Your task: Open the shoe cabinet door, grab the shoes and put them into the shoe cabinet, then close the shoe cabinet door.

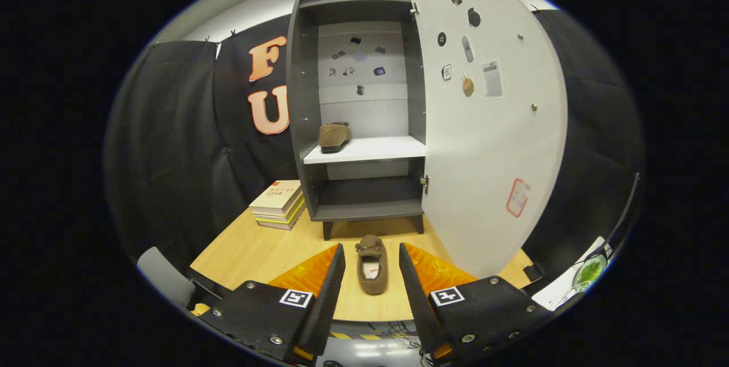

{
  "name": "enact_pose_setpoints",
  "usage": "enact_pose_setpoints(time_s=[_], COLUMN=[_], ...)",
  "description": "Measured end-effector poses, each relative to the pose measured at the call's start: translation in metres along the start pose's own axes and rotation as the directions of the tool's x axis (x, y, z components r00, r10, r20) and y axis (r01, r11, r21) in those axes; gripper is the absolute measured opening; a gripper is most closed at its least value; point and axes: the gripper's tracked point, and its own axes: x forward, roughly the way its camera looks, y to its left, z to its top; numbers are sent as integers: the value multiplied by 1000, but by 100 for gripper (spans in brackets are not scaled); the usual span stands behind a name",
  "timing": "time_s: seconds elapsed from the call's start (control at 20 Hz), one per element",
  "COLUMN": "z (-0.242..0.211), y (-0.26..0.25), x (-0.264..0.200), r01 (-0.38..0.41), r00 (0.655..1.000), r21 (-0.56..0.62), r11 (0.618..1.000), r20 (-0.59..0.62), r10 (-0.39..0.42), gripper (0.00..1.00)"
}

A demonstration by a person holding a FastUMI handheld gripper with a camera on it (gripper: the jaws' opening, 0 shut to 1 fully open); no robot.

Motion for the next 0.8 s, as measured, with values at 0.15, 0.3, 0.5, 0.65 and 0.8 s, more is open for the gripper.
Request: enact_pose_setpoints(time_s=[0.15, 0.3, 0.5, 0.65, 0.8], z=[-27, -44, -65, -79, -93], y=[9, 18, 26, 28, 30], x=[23, 51, 89, 116, 142], r01=[17, 20, 18, 23, 28], r00=[999, 996, 992, 988, 981], r21=[24, 33, -4, -9, -8], r11=[1000, 999, 1000, 1000, 1000], r20=[-52, -89, -125, -155, -191], r10=[-16, -17, -18, -24, -29], gripper=[61, 61, 61, 58, 58])
